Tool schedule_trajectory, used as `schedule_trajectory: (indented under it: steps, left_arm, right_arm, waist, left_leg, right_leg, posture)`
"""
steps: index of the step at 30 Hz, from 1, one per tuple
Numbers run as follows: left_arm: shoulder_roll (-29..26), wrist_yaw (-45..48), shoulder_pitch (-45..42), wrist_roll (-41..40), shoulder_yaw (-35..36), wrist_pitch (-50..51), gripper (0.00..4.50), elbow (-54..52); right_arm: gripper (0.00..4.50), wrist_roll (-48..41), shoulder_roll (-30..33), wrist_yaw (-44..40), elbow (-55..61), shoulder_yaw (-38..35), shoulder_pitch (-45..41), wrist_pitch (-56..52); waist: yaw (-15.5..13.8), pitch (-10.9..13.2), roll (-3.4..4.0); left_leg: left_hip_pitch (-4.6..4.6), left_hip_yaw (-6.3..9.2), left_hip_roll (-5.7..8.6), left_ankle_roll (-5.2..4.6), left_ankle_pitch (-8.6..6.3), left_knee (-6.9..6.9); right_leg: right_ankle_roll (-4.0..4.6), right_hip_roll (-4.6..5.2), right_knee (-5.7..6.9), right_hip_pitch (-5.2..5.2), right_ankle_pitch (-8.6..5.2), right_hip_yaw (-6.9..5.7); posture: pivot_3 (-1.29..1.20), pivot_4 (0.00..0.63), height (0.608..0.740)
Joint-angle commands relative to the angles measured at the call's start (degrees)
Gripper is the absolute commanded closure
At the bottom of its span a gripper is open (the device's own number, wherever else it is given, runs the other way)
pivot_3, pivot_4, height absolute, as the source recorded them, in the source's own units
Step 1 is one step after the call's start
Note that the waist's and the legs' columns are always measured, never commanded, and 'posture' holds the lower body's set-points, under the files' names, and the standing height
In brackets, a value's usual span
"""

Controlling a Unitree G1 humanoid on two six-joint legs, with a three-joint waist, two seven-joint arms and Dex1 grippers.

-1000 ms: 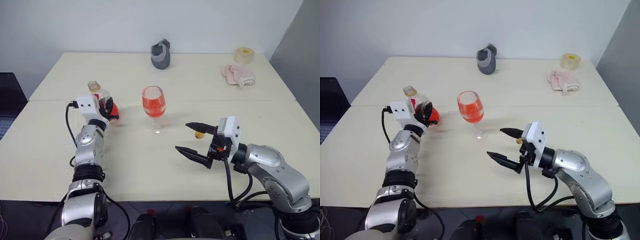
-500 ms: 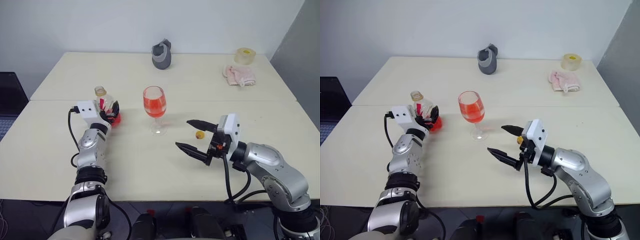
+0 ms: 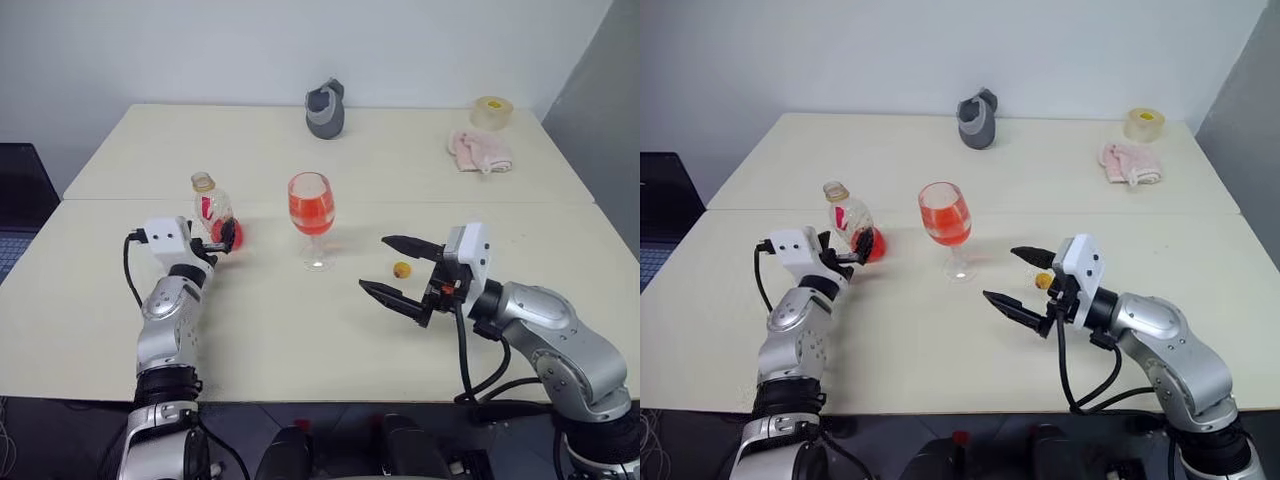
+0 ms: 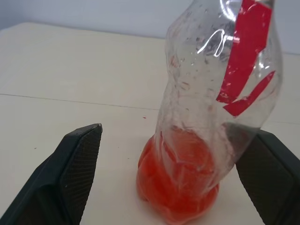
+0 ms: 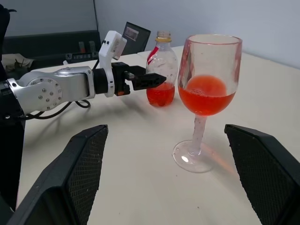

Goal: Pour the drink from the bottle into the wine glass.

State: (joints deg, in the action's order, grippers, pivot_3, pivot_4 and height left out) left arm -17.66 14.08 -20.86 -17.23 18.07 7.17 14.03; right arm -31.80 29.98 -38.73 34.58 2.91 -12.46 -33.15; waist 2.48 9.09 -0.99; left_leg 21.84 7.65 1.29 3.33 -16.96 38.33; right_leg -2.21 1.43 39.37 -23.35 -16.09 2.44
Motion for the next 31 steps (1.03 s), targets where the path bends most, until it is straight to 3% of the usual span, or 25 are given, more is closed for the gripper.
schedule_trajectory:
  steps: [1,7,16,24,31]
  left_arm:
    - [0.7,-1.0,2.9,-1.5,-0.1,3.1,0.01,-7.8]
    - [1.6,-0.8,12.2,-3.5,-1.5,10.5,0.01,-20.8]
    - [3.0,-4.9,19.0,-2.6,-5.4,19.4,0.01,-36.1]
    - [3.5,-9.2,19.3,3.8,-10.7,21.5,0.01,-39.8]
    - [4.1,-9.3,18.8,3.9,-11.6,23.1,0.01,-40.3]
  right_arm:
    - [0.23,-1.8,0.5,0.4,2.1,-2.4,0.4,0.0]
    - [0.23,-3.7,0.7,4.0,4.7,-5.9,3.3,-2.1]
    - [0.23,-4.8,0.0,10.8,8.9,-9.1,7.5,-4.6]
    - [0.23,-0.1,-1.8,18.8,11.5,-7.6,10.5,-5.4]
    - [0.23,3.8,-5.5,25.9,11.4,-7.1,11.2,-6.1]
  waist:
    - [-0.1,0.0,0.00]
    - [-0.3,0.0,0.00]
    - [-0.8,0.0,0.01]
    - [-0.8,0.0,0.01]
    - [-0.8,0.0,0.02]
  left_leg:
    - [-0.01,-0.01,0.00,0.00,0.00,0.00]
    - [-0.05,0.00,-0.05,-0.02,-0.01,-0.10]
    - [-0.07,-0.02,-0.04,-0.04,-0.03,-0.15]
    - [-0.09,-0.17,-0.01,-0.07,-0.04,-0.18]
    - [-0.10,-0.20,-0.01,-0.05,-0.03,-0.20]
  right_leg:
    - [0.00,0.00,-0.01,0.01,0.00,0.00]
    - [0.00,0.02,-0.13,0.07,0.00,0.00]
    - [0.00,0.02,-0.26,0.17,0.00,-0.01]
    - [0.00,-0.06,-0.26,0.19,0.01,-0.02]
    - [0.00,-0.07,-0.27,0.19,0.00,-0.01]
  posture:
    - [0.00,0.150,0.740]
    - [0.00,0.150,0.740]
    - [0.00,0.150,0.740]
    - [0.00,0.150,0.740]
    - [0.00,0.150,0.740]
